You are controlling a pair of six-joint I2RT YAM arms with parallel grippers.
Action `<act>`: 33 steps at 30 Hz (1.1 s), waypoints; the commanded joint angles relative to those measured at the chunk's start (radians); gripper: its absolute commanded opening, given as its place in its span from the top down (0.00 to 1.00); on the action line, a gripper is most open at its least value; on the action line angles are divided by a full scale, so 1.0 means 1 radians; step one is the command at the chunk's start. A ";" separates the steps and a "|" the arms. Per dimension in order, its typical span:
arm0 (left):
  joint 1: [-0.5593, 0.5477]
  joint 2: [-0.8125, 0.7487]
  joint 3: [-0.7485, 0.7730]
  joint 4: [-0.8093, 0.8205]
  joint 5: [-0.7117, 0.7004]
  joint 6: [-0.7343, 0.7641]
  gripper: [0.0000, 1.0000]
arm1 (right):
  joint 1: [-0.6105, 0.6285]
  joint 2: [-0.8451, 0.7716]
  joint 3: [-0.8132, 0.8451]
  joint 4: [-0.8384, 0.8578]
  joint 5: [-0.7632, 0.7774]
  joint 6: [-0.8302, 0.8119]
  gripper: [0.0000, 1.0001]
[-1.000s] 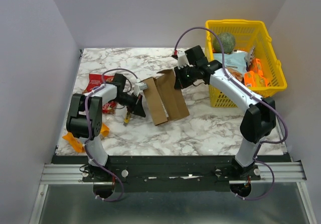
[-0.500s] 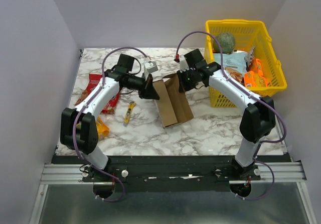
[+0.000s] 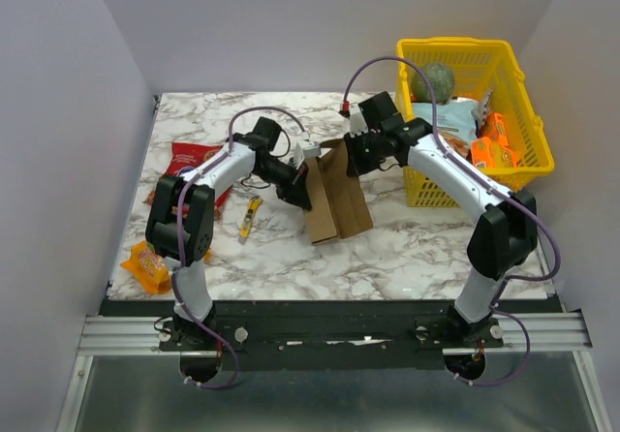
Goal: Unpack the express box
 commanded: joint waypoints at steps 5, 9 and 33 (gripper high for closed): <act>0.095 0.032 -0.056 0.000 -0.086 0.057 1.00 | 0.004 -0.104 0.044 -0.101 -0.095 -0.041 1.00; 0.097 0.072 -0.033 0.075 -0.104 0.005 1.00 | 0.005 -0.116 0.030 -0.106 -0.126 -0.050 0.99; 0.172 -0.160 0.067 -0.138 -0.001 -0.018 0.68 | 0.005 -0.105 0.093 -0.075 -0.051 -0.289 1.00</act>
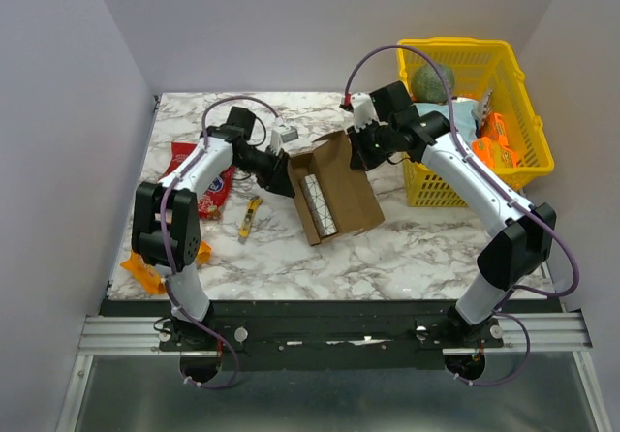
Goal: Unpack the express box
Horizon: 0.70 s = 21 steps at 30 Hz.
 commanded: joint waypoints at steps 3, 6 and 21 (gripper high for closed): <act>0.041 -0.210 0.055 0.066 -0.057 -0.003 0.58 | 0.007 0.014 0.056 0.022 0.019 -0.201 1.00; 0.029 -0.290 0.041 0.223 -0.146 -0.026 0.50 | 0.009 0.043 0.089 0.021 0.013 -0.224 1.00; 0.026 -0.210 0.140 0.181 -0.150 -0.071 0.49 | 0.046 0.120 0.200 0.019 -0.169 -0.788 1.00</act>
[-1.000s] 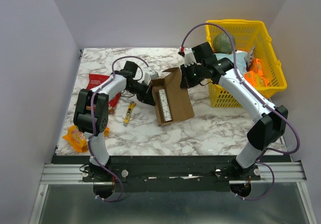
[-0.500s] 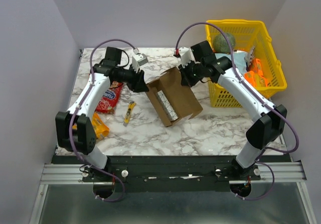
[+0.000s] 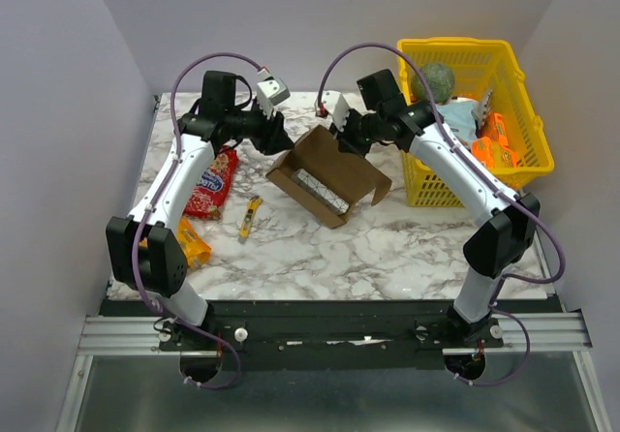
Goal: Unpack the express box
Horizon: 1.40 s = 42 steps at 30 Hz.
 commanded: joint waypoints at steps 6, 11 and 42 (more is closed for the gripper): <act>0.028 -0.082 -0.173 -0.120 0.074 0.025 0.51 | 0.019 -0.006 0.035 -0.212 -0.304 -0.830 0.99; 0.029 -0.176 -0.296 -0.124 0.070 0.030 0.50 | 0.065 -0.058 -0.089 -0.136 -0.235 -1.038 1.00; -0.078 -0.154 -0.197 -0.020 -0.131 -0.070 0.01 | 0.123 -0.409 -0.537 0.417 -0.030 -0.396 0.12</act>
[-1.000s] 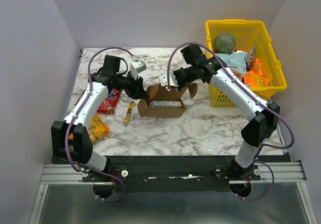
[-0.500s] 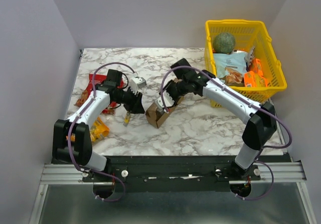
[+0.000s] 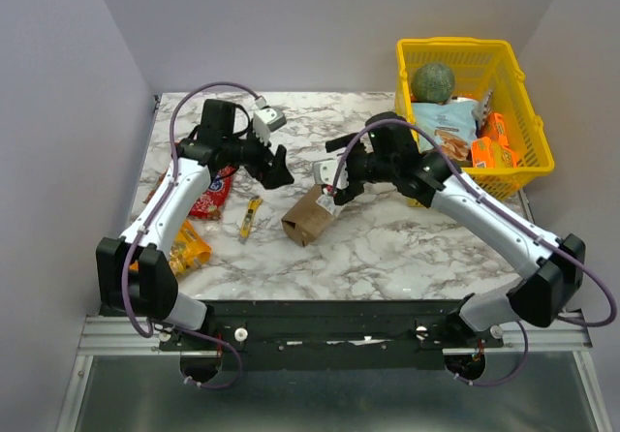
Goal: Unpack the express box
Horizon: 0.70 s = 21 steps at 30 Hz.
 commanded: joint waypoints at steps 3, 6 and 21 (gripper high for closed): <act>-0.206 0.023 0.179 -0.038 -0.234 -0.003 0.01 | -0.058 -0.102 -0.089 0.157 0.257 0.700 0.07; -0.341 0.046 0.205 -0.074 -0.388 0.052 0.01 | -0.132 -0.108 -0.095 0.090 0.313 0.999 0.10; -0.226 0.137 0.154 -0.075 -0.462 -0.054 0.31 | -0.181 -0.062 -0.396 0.076 0.135 1.061 0.64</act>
